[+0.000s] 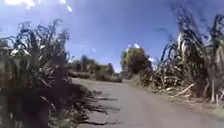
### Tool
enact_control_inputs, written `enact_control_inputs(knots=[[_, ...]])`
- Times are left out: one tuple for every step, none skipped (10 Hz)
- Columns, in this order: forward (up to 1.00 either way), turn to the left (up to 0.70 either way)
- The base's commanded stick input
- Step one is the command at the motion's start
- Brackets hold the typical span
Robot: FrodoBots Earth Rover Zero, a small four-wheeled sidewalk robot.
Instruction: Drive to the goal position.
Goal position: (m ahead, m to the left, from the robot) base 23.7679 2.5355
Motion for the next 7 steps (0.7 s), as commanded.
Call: enact_control_inputs(knots=[[1.0,0.0],[1.0,0.0],[1.0,0.0],[1.0,0.0],[1.0,0.0],[1.0,0.0],[1.0,0.0]])
